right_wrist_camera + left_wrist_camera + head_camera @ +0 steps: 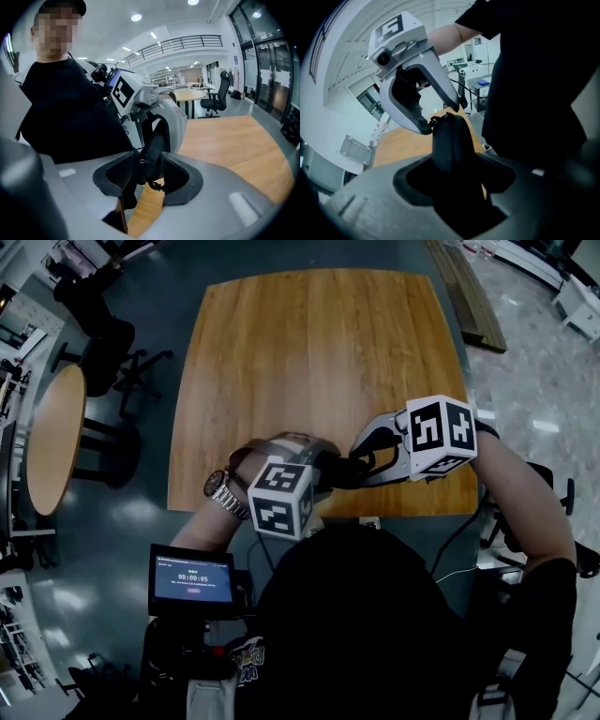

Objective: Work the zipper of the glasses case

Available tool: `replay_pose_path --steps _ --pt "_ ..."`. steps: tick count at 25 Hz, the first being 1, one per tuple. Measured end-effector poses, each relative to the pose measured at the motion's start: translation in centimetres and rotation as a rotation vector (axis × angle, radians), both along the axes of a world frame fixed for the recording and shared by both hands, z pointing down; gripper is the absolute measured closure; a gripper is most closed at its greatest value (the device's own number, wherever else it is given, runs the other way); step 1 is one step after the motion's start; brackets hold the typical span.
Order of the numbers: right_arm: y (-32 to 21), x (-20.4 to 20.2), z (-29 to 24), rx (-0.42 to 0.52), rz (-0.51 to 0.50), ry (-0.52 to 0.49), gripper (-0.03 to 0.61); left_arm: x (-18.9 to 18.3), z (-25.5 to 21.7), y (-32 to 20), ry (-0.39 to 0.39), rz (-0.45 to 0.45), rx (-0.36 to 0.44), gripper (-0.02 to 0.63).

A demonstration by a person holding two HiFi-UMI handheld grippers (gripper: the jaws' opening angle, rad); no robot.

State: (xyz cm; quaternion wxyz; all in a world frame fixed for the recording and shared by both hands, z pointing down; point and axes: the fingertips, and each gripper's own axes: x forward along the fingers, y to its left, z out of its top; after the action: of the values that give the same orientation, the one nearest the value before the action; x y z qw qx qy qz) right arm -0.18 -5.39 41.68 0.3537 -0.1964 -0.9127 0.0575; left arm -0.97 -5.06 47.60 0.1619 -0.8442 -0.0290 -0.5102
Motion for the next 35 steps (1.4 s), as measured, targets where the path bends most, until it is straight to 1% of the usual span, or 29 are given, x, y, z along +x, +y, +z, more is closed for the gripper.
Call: replay_pose_path --steps 2,6,7,8,9,11,14,15,17,20,21,25,28,30,32,35 --pt "-0.2 -0.3 0.5 0.057 -0.016 0.017 0.422 -0.2 0.3 -0.2 -0.022 -0.002 0.024 0.345" --pt "0.4 -0.5 -0.3 0.157 -0.066 -0.004 0.448 -0.4 0.3 -0.5 -0.005 -0.021 0.019 0.345" --pt "0.4 -0.5 -0.5 0.179 -0.077 -0.014 0.479 -0.5 0.4 -0.7 -0.004 -0.024 0.02 0.346" --pt "0.2 -0.5 -0.7 0.2 -0.085 -0.022 0.483 -0.6 0.4 -0.9 -0.005 -0.025 0.024 0.347" --pt "-0.1 -0.4 -0.8 0.217 -0.091 -0.026 0.509 -0.7 0.4 -1.1 -0.007 -0.024 0.027 0.347" --pt "-0.2 -0.3 -1.1 0.224 -0.103 -0.038 0.536 -0.7 0.4 -1.5 -0.007 -0.027 0.035 0.348" --pt "0.3 0.0 -1.5 0.185 -0.116 -0.054 0.553 -1.2 0.8 -2.2 -0.013 -0.042 0.062 0.348" --pt "0.3 0.1 -1.3 0.182 -0.122 -0.05 0.554 -1.3 0.9 -2.6 -0.009 -0.049 0.059 0.348" --pt "-0.2 0.3 -0.6 0.203 -0.133 -0.033 0.555 -1.4 1.0 -3.2 0.034 -0.074 0.022 0.35" --pt "-1.1 0.6 0.1 0.307 -0.139 -0.018 0.559 -1.0 0.4 -3.2 0.141 -0.122 -0.08 0.351" --pt "-1.1 0.6 0.0 0.336 -0.132 -0.03 0.566 -1.0 0.2 -3.0 0.159 -0.132 -0.102 0.352" --pt "-1.3 0.5 -0.6 0.426 -0.095 -0.078 0.551 -0.9 0.0 -2.4 0.201 -0.155 -0.167 0.352" --pt "-2.2 0.5 -1.2 0.45 -0.051 -0.107 0.529 -0.7 -0.1 -2.1 0.248 -0.167 -0.223 0.351" --pt "-2.2 0.6 -1.5 0.452 -0.046 -0.113 0.491 -0.4 -0.2 -1.9 0.276 -0.175 -0.256 0.351" --pt "-2.1 0.6 -1.4 0.448 -0.064 -0.109 0.462 -0.3 -0.1 -1.9 0.286 -0.176 -0.278 0.352" --pt "-1.7 0.7 -0.9 0.464 -0.117 -0.073 0.46 -0.5 -0.1 -1.7 0.295 -0.171 -0.317 0.351"
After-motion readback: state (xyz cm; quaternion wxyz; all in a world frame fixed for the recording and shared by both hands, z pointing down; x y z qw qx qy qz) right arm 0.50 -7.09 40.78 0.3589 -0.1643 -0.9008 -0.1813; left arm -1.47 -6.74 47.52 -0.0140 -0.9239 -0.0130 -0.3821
